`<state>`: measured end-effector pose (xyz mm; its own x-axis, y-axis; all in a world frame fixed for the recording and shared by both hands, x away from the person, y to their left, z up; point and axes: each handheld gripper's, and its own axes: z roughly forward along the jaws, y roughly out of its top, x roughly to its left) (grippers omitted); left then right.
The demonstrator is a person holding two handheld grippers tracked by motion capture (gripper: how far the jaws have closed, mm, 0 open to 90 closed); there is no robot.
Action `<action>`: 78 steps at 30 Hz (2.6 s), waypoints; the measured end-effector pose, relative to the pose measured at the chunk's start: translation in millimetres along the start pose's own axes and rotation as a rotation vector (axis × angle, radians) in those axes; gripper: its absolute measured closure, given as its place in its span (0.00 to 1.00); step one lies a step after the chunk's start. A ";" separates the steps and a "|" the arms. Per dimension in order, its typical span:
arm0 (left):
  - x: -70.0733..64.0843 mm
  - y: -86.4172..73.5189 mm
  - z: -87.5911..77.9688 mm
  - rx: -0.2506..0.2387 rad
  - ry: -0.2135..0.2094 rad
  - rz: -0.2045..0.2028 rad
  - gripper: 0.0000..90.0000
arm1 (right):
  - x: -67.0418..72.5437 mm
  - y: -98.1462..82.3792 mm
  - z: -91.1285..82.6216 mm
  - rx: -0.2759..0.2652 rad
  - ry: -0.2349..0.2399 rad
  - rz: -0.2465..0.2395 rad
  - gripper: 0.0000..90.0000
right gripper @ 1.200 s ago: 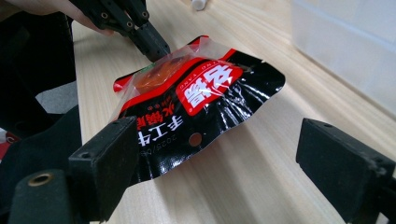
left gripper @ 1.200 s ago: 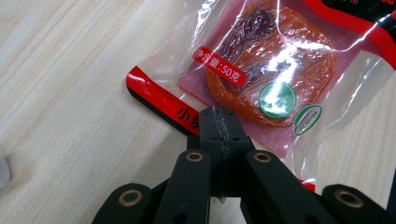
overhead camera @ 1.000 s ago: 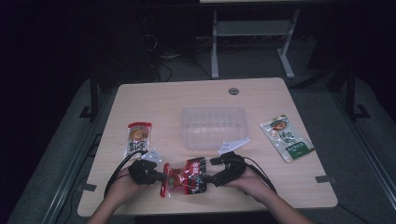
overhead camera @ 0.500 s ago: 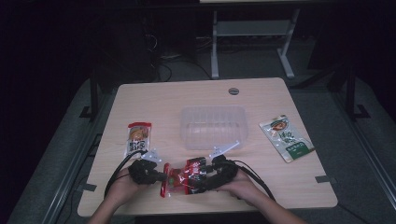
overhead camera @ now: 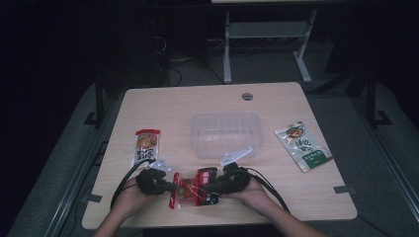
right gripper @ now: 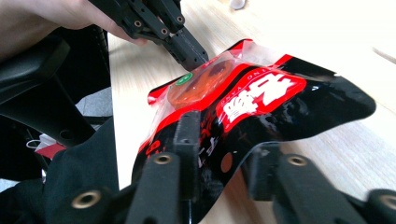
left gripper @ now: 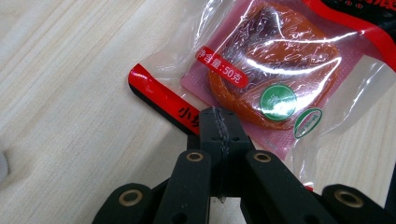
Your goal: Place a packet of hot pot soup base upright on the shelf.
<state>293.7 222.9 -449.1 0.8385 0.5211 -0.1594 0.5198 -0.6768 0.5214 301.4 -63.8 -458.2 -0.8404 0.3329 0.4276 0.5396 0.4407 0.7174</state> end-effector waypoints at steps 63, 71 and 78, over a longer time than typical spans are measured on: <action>-1.6 -4.7 -3.5 -0.069 0.028 0.015 0.42 | 6.6 32.3 -70.4 -0.098 0.032 -0.202 1.00; -1.9 -4.6 -3.1 -0.069 0.031 0.021 0.42 | 2.4 38.5 -82.1 -0.130 0.018 -0.201 1.00; -1.9 -4.2 -2.6 -0.067 0.031 0.029 0.42 | -2.5 43.7 -89.7 -0.154 0.004 -0.199 1.00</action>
<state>289.5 226.1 -448.8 0.8470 0.5184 -0.1182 0.4825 -0.6560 0.5804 322.5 -120.1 -378.6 -0.9298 0.2489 0.2710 0.3492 0.3652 0.8629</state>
